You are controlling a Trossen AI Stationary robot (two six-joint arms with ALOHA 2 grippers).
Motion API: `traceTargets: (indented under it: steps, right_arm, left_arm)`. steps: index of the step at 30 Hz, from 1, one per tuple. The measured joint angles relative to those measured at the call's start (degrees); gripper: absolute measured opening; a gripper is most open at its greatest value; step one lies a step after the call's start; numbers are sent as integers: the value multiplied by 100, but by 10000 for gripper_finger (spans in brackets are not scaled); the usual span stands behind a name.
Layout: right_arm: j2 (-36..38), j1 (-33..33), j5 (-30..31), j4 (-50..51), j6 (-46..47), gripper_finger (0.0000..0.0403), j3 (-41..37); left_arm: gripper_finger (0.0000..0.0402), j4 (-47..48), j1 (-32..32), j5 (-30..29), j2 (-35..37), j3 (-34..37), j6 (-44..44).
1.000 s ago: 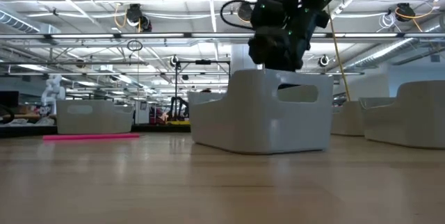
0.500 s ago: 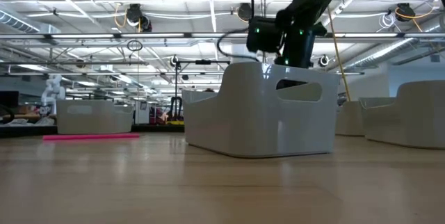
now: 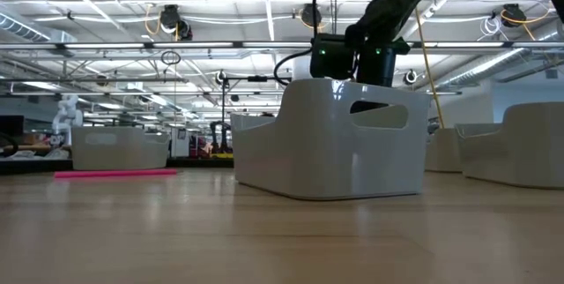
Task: Sort crayons/erasers/pens/pencils in bins
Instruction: Put the yellow pencil into the top right gray bin
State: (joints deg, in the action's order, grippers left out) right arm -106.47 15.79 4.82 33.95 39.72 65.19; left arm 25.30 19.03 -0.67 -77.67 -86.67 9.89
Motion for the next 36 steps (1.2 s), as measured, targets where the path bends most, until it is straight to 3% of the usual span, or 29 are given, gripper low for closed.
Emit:
traceTargets:
  steps: [7, 13, 19, 24, 28, 36]
  right_arm:
    - [-7, 72, -45, 27, 18, 12, -9]
    - [254, 202, -226, 116, 50, 14, -47]
    - [1024, 458, -216, 356, -2, 14, -42]
    - [1616, 1037, -140, 1175, -440, 13, 29]
    - [1914, 1622, 262, 1869, -1025, 13, 201]
    - [2171, 2855, 444, 2369, -1955, 13, 284]
  left_arm:
    - [239, 11, 30, 188, 3, 0, 68]
    - [239, 230, 79, 405, 122, -4, -166]
    - [239, 434, 79, 332, 129, -4, -341]
    - [239, 766, 79, 309, 120, -4, -512]
    - [239, 1092, 76, 310, 118, -4, -796]
    - [239, 1830, 41, 359, 118, -4, -960]
